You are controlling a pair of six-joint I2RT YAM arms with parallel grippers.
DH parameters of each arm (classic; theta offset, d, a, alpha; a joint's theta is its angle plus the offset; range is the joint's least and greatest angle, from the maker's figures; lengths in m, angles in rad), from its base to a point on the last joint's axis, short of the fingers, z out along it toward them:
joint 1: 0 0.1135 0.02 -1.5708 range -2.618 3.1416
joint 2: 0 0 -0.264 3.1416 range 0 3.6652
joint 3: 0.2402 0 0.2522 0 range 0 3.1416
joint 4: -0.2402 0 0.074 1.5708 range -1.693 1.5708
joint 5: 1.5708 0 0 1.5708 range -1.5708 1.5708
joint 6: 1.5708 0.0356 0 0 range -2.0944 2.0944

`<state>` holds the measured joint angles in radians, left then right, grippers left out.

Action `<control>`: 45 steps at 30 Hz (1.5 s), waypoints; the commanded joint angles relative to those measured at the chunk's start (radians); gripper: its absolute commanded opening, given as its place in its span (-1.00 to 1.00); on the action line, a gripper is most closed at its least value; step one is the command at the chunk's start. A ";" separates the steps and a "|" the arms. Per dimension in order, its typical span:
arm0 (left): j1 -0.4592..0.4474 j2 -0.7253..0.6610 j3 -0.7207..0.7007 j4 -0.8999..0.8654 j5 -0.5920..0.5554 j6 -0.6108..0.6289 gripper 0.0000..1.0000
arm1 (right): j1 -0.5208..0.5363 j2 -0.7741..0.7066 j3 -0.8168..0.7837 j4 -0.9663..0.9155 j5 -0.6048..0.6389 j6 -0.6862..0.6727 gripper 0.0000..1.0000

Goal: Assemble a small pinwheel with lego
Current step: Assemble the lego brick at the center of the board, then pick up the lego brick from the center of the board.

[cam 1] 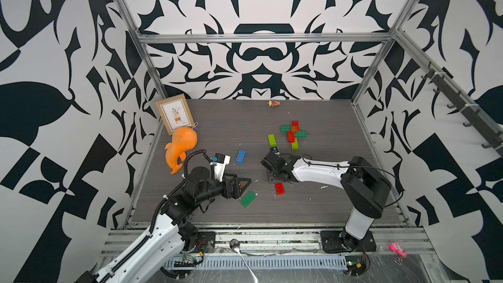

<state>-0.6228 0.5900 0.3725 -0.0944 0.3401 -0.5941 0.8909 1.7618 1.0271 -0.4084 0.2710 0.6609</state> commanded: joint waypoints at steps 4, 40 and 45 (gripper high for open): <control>-0.001 -0.005 0.000 -0.005 0.004 0.007 0.99 | 0.009 -0.029 -0.006 -0.027 0.028 0.022 -0.27; -0.083 -0.058 -0.005 -0.083 -0.080 -0.024 0.99 | -0.268 0.144 0.398 -0.101 -0.161 -0.269 0.29; -0.233 0.010 0.016 -0.095 -0.234 0.015 1.00 | -0.333 0.263 0.513 -0.110 -0.226 -0.290 0.17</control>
<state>-0.7956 0.5762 0.3683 -0.1623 0.2134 -0.6010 0.5777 2.0018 1.4773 -0.4797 0.0860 0.4042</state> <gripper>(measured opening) 0.997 0.590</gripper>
